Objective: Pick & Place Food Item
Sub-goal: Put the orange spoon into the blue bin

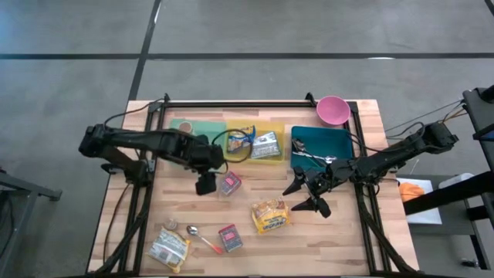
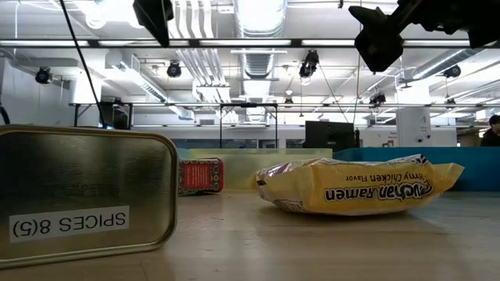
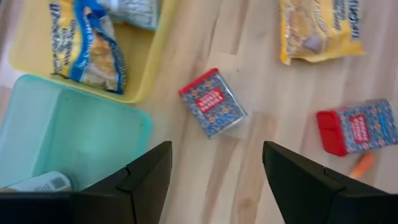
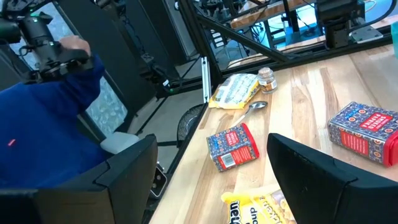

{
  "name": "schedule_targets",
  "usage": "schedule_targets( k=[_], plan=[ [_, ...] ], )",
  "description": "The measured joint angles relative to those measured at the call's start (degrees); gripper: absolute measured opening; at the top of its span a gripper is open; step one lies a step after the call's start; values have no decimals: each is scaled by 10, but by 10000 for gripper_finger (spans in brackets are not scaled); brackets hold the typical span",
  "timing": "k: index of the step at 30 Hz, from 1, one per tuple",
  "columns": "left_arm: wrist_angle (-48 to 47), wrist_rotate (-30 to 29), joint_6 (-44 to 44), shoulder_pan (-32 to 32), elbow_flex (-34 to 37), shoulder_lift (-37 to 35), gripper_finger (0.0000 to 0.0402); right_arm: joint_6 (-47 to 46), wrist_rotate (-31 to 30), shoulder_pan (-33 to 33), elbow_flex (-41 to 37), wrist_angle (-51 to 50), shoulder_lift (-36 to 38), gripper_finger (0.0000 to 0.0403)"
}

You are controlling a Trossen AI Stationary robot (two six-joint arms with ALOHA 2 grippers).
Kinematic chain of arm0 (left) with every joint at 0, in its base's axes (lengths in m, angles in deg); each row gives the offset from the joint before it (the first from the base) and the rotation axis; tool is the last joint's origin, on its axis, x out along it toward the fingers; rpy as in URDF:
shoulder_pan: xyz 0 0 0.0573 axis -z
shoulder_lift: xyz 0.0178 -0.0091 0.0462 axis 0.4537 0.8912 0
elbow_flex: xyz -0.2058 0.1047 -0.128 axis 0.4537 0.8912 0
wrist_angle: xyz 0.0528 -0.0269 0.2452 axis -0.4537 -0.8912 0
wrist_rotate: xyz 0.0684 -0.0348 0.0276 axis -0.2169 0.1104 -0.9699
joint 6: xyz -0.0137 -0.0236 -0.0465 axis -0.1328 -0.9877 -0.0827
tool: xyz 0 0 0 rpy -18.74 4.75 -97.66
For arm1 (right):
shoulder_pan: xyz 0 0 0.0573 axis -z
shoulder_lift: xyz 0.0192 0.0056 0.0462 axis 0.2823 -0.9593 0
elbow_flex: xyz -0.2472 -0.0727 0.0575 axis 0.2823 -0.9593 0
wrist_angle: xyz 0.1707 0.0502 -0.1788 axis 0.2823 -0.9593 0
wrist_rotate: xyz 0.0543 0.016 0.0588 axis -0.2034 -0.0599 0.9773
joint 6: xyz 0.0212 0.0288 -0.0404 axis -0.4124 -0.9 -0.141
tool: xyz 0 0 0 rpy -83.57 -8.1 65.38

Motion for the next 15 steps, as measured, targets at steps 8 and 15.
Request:
schedule_targets(
  k=[8,15],
  plan=[
    [14,21,-2,58,18,0,253,0,0,0,0,0,0,297],
    [84,82,-2,123,124,0,253,0,0,0,0,0,0,297]
  ],
)
